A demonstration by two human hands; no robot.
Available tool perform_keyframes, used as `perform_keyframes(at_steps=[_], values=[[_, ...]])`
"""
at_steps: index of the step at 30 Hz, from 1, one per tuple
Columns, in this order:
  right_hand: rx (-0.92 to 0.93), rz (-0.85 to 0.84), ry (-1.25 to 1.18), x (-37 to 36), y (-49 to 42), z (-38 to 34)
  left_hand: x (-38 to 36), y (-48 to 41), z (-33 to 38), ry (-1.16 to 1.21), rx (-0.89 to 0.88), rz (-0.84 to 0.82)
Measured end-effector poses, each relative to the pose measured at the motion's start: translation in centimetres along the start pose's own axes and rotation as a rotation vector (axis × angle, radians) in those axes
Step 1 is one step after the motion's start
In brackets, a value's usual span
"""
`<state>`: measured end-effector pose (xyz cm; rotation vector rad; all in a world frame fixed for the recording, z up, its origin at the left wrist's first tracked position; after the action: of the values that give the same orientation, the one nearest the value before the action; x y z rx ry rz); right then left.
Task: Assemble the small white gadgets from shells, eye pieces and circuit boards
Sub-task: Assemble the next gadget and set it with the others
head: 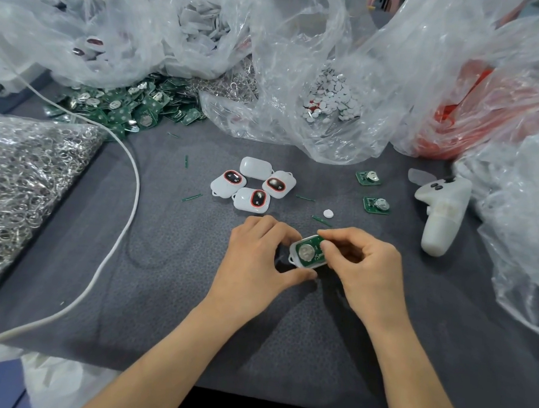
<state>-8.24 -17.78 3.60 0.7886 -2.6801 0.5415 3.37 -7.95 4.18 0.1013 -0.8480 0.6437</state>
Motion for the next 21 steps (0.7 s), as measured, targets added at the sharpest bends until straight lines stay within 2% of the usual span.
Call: perform_keyframes(at_steps=[9,21], values=[[0.010,0.001,-0.010,-0.04,-0.06,0.20,-0.11,0.01,-0.08,0.005,0.002,0.000],[0.124,0.014,0.131,0.06,-0.19,-0.54,-0.20,0.08,0.06,-0.015,-0.007,0.006]])
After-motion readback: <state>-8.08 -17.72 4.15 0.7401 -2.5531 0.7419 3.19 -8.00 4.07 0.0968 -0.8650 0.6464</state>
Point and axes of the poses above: each hand's wrist, its own y-axis away from the middle knuckle, its own x-axis out of the back of the hand, z = x × y, the point moved 10 cm from there along -y, towards the middle knuckle, and after that the axes turned 9 degrees about x, right-handed, at the moved point
